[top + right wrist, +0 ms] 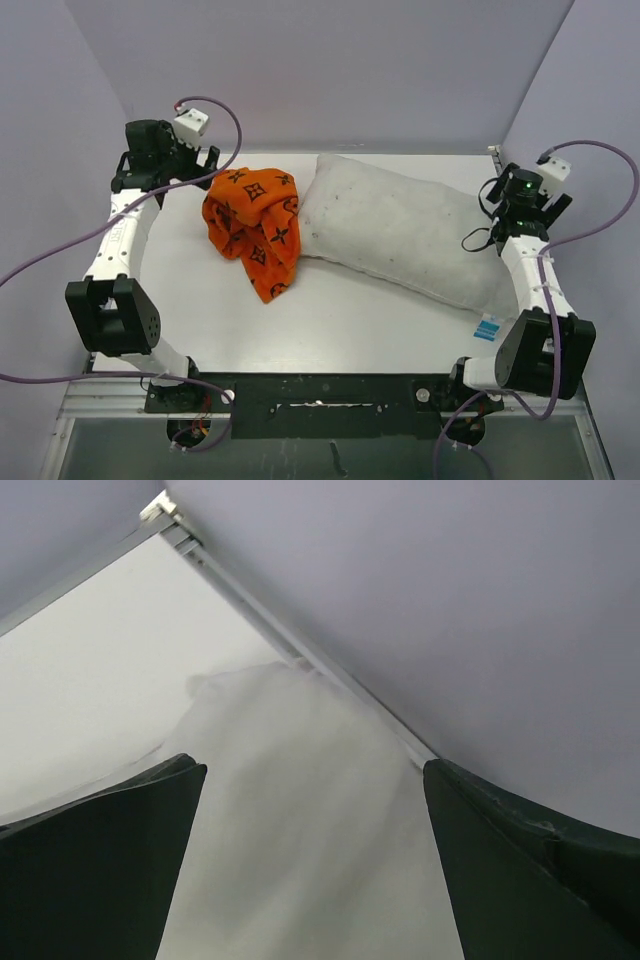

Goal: Remove the pillowcase from the pillow

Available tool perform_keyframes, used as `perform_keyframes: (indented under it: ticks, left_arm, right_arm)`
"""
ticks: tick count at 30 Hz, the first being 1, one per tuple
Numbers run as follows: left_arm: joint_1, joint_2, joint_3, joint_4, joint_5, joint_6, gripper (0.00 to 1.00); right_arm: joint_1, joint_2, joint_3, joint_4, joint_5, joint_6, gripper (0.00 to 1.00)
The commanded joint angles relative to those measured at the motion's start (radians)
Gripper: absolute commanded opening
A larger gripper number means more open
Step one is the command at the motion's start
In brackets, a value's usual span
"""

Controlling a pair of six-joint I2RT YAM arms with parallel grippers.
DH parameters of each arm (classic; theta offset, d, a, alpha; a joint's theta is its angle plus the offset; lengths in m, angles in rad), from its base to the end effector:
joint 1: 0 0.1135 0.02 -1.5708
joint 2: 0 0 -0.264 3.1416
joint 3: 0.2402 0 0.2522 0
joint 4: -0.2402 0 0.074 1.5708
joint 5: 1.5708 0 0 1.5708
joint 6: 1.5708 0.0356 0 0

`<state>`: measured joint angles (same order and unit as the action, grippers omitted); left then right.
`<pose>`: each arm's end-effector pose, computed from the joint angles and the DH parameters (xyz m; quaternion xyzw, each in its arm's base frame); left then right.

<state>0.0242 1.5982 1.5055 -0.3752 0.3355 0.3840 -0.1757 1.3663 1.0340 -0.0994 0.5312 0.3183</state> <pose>0.3729 -0.0027 0.3659 0.2363 0.8106 -0.0346 0.5347 0.3046 -0.0724 0.3050 0.3359 0.7533 -0.1834 0.5348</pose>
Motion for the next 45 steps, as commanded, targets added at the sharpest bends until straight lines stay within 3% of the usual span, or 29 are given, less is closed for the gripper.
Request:
perform_keyframes:
  ticks: [1,3,4,8,11,14,20,23,31,36,39,41,45]
  left_arm:
    - [0.032,0.031,0.118,-0.17,-0.027,0.179,0.98]
    - [0.028,0.05,0.178,-0.363,0.011,0.35,0.98]
    - [0.029,0.048,0.187,-0.406,0.018,0.368,0.98]
    - [0.093,0.003,0.132,-0.328,0.085,0.23,0.98]
    - [0.162,-0.053,-0.015,-0.099,0.148,-0.015,0.98]
    - [0.18,-0.096,-0.231,0.166,0.082,-0.201,0.98]
    - [0.181,-0.124,-0.676,0.634,0.045,-0.349,0.98]
    - [0.179,-0.106,-0.84,0.801,0.063,-0.387,0.98]
    - [0.175,-0.062,-1.083,1.183,0.04,-0.469,0.98]
    - [0.13,-0.061,-1.229,1.408,-0.027,-0.437,0.98]
    - [0.099,0.046,-1.303,1.699,-0.051,-0.421,0.98]
    - [0.097,0.006,-1.289,1.595,-0.061,-0.412,0.98]
    - [0.077,0.016,-1.199,1.45,-0.085,-0.401,0.98]
  right_arm:
    - [-0.038,-0.114,0.039,0.044,-0.02,-0.017,0.98]
    - [-0.001,-0.13,0.038,0.059,-0.018,-0.061,0.98]
    - [0.035,-0.135,0.037,0.07,-0.022,-0.087,0.98]
    - [0.187,-0.13,-0.014,0.151,-0.025,-0.186,0.98]
    - [0.261,-0.115,-0.074,0.178,-0.009,-0.206,0.98]
    - [0.284,-0.108,-0.159,0.2,-0.012,-0.199,0.98]
    - [0.28,-0.099,-0.351,0.247,0.019,-0.127,0.98]
    - [0.274,-0.109,-0.466,0.353,0.061,-0.125,0.98]
    - [0.203,-0.055,-0.634,0.641,0.063,-0.096,0.98]
    - [0.187,0.052,-0.704,0.889,-0.085,-0.139,0.98]
    - [0.196,0.118,-0.764,1.081,-0.147,-0.202,0.98]
    - [0.2,0.123,-0.763,1.079,-0.208,-0.224,0.98]
    - [0.204,0.187,-0.813,1.238,-0.328,-0.285,0.98]
